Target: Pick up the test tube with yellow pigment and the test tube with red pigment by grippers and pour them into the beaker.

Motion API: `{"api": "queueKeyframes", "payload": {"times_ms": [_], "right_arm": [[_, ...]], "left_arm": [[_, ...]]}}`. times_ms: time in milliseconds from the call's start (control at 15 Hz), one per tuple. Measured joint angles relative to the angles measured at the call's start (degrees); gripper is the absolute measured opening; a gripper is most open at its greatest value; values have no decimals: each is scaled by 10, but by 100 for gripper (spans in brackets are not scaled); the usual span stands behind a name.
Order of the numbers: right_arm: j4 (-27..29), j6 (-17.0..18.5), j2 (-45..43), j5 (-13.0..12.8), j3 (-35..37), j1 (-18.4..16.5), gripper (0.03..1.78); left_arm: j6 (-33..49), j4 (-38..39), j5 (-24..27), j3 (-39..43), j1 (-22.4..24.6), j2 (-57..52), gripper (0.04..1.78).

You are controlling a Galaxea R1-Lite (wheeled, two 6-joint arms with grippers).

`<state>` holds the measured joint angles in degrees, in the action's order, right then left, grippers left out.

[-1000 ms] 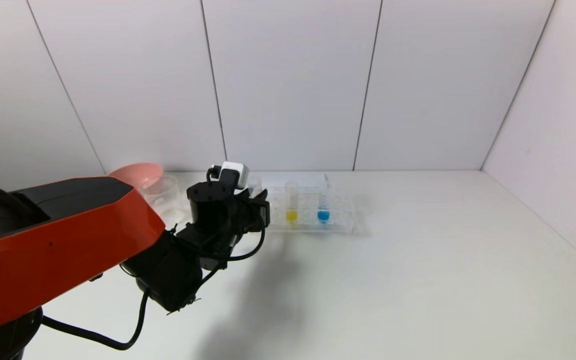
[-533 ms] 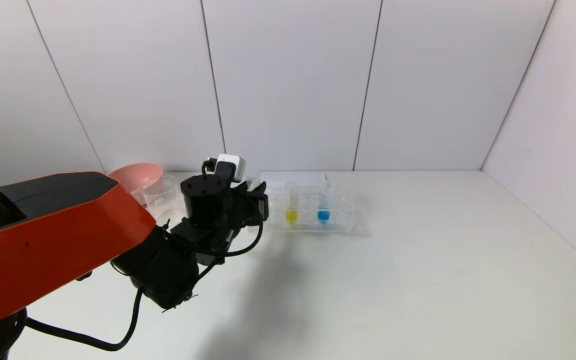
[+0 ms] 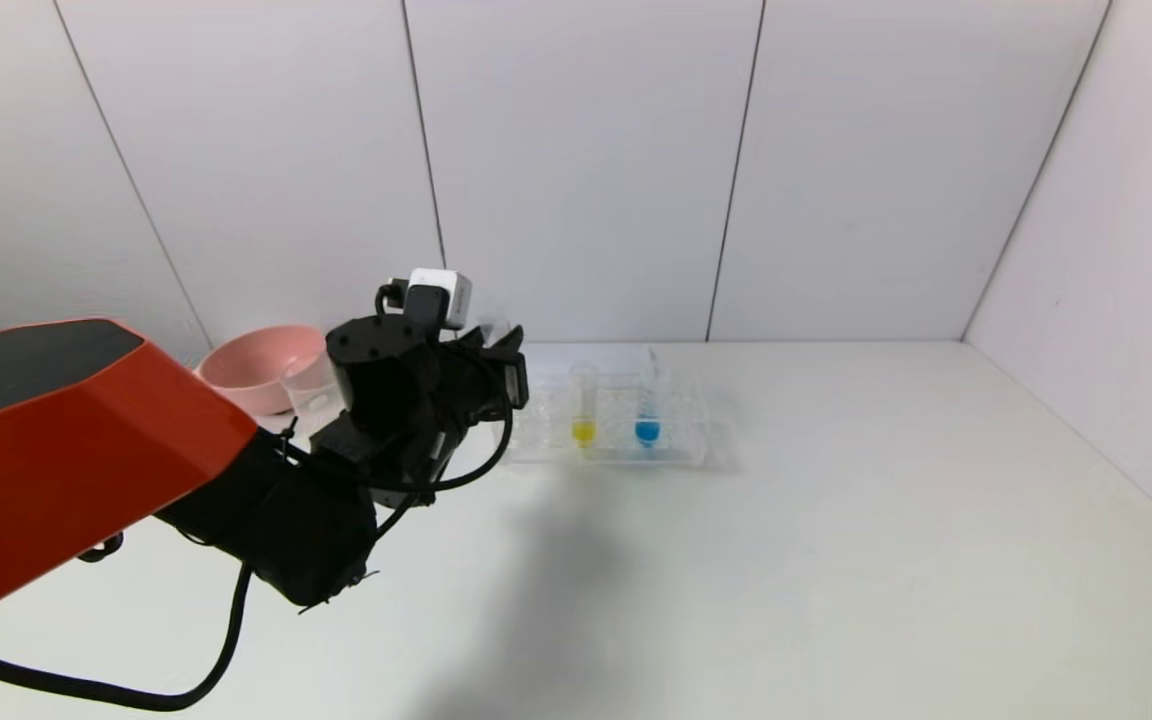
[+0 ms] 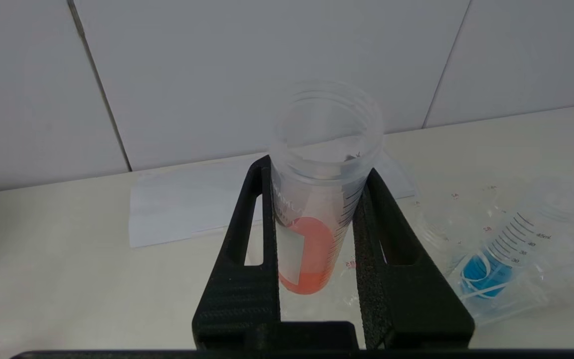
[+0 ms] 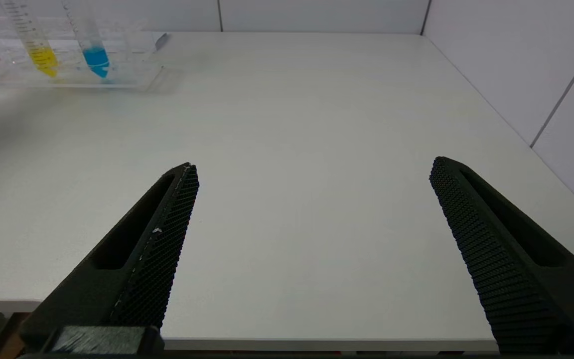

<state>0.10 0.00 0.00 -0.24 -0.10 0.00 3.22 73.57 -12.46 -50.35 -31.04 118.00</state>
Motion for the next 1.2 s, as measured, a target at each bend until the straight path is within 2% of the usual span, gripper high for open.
{"api": "queueKeyframes", "payload": {"times_ms": [267,733,1067,1200], "right_arm": [[0,0,0,0,0,0,170],[0,0,0,0,0,0,170],[0,0,0,0,0,0,170],[0,0,0,0,0,0,170]], "left_arm": [[-12,-13,0,3,0,-39,44],[-24,-121,0,28,9,-155,44],[-26,-201,7,68,68,-242,44],[-25,-208,22,84,101,-262,44]]}}
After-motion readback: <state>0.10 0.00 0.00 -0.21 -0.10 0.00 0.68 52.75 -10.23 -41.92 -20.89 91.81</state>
